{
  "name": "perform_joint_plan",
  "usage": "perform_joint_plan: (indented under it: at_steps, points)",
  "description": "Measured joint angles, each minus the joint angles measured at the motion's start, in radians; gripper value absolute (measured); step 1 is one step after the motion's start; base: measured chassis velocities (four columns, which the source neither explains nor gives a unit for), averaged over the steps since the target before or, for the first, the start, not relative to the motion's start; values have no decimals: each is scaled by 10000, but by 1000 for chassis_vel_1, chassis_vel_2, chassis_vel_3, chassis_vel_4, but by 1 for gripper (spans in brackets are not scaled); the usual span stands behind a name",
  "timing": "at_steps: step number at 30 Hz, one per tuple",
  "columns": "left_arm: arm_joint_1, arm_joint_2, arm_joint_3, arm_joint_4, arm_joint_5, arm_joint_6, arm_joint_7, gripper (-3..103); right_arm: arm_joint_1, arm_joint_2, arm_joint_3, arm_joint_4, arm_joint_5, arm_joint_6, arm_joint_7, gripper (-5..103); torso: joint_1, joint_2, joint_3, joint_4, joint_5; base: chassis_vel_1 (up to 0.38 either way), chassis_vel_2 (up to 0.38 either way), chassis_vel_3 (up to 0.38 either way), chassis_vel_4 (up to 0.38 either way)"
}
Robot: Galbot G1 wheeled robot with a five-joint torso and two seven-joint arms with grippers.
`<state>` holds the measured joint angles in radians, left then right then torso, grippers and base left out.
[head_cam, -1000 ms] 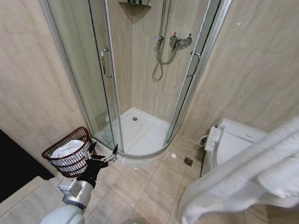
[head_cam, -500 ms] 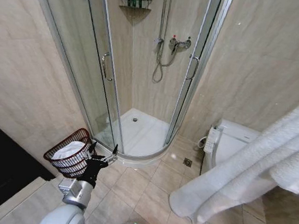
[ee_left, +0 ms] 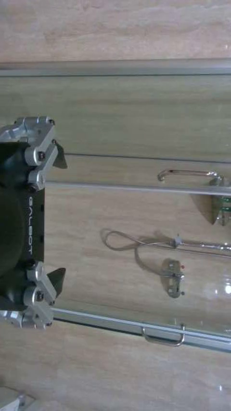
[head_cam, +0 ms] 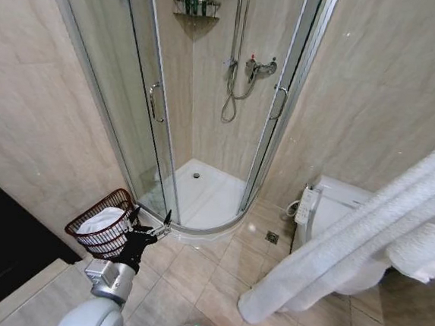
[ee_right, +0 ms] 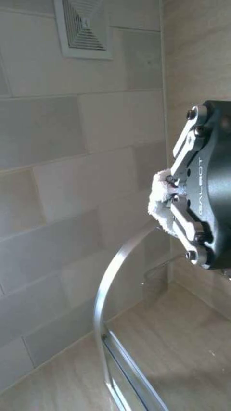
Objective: Discard the used towel into the hamper.
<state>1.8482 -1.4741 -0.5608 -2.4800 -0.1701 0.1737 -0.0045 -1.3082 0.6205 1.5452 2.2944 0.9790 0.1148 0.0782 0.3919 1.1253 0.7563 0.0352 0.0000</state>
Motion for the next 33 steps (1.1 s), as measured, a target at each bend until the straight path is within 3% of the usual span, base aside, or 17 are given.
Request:
perform_joint_plan:
  at_steps: [33]
  points:
    - [0,0,0,0,0,0,0,100,-75,398,242,-27,59,78,-181,2,788,1730,937,-1,0,0,0,0,0]
